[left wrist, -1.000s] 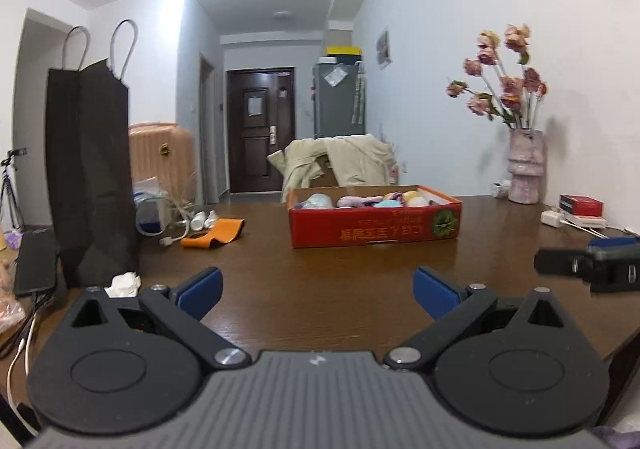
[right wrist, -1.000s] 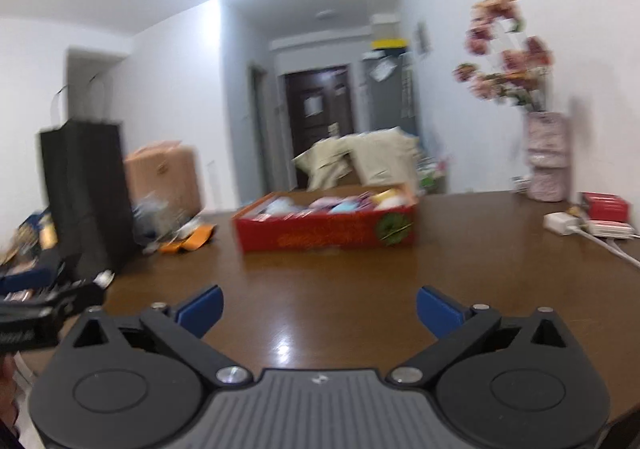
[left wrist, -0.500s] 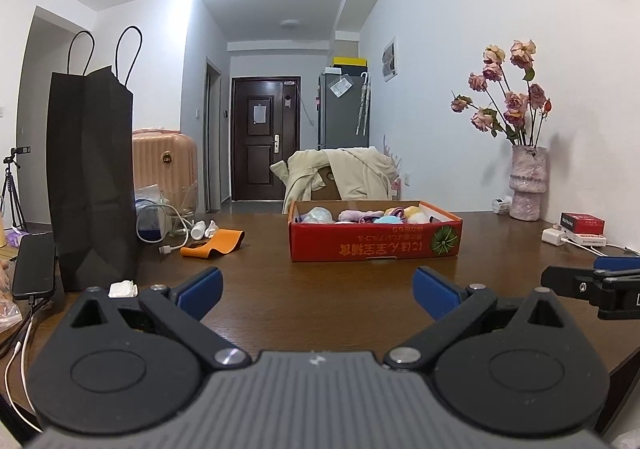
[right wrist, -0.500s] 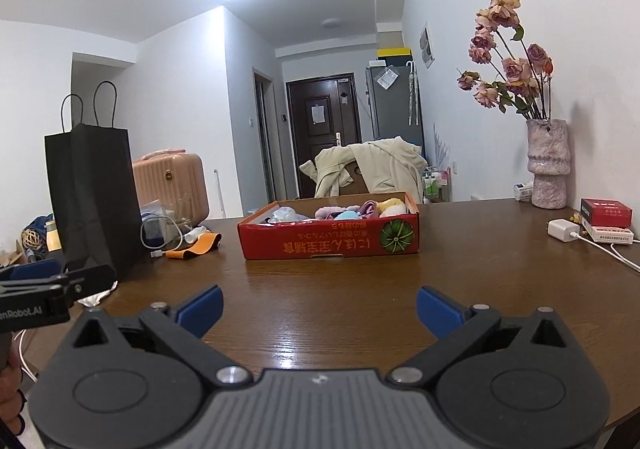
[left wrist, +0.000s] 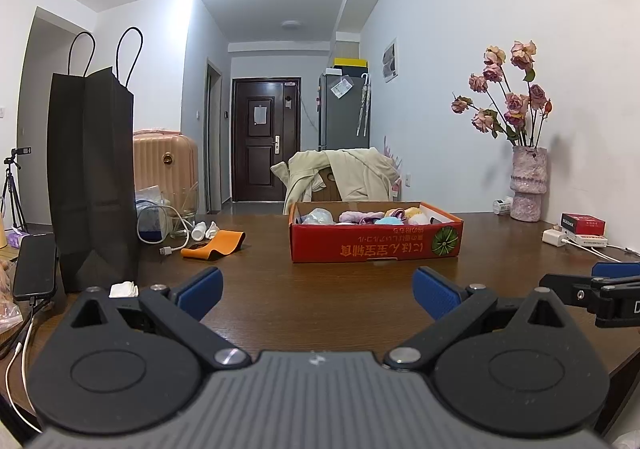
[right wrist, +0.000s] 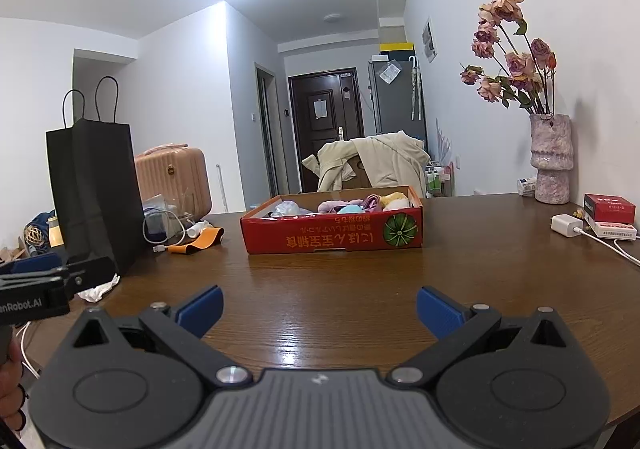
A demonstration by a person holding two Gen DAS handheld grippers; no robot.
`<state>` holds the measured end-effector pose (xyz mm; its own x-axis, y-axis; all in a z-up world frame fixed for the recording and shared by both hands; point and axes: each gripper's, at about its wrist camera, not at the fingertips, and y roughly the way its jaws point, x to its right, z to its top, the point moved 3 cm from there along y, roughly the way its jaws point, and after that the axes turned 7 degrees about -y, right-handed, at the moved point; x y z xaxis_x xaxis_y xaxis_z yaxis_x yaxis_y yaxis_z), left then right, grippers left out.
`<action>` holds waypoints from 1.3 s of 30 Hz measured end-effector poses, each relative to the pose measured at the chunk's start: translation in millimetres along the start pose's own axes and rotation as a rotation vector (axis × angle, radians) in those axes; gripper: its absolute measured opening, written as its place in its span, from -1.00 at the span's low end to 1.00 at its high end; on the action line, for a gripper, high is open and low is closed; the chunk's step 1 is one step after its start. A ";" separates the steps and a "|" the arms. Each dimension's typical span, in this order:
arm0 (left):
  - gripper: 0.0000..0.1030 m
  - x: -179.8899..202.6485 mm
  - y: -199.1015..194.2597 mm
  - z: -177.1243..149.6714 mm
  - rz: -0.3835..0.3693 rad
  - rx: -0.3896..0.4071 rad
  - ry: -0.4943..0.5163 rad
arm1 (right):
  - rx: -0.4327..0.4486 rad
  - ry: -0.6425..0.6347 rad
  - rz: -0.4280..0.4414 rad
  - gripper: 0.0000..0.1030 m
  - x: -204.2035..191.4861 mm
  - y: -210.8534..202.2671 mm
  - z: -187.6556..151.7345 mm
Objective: Organize soft objects
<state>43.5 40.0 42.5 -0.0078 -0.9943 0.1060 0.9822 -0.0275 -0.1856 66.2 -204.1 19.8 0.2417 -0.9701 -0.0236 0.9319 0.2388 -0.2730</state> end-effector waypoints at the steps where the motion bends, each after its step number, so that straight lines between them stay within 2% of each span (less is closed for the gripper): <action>1: 1.00 -0.1 0.1 -0.1 0.000 0.000 0.000 | 0.001 0.000 -0.001 1.00 0.3 0.0 0.0; 39: 1.00 1.3 -1.1 1.3 0.002 0.006 0.004 | 0.008 0.007 -0.008 1.00 2.9 -1.3 1.7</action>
<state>42.7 38.9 44.1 -0.0071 -0.9948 0.1015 0.9833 -0.0254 -0.1800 66.1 -207.2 21.7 0.2322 -0.9723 -0.0276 0.9360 0.2310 -0.2657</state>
